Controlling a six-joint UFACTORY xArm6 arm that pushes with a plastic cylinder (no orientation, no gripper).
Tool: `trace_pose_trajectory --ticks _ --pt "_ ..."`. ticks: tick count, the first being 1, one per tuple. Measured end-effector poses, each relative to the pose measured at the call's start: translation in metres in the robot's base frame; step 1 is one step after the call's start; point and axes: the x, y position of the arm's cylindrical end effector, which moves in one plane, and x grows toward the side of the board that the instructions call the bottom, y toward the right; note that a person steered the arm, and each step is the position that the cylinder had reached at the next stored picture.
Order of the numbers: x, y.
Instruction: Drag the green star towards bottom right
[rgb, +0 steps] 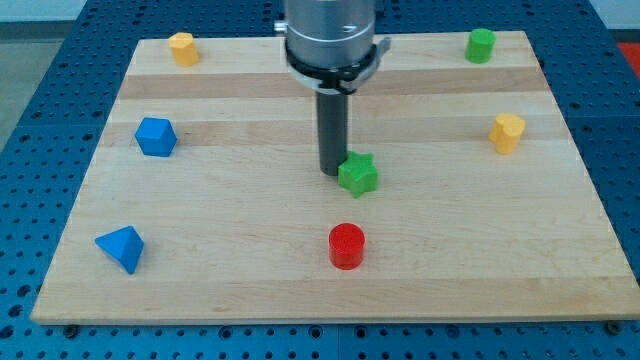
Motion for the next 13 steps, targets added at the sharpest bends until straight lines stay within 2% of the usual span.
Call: trace_pose_trajectory --ticks 7,13 --pt "0.083 0.105" --pt "0.073 0.166"
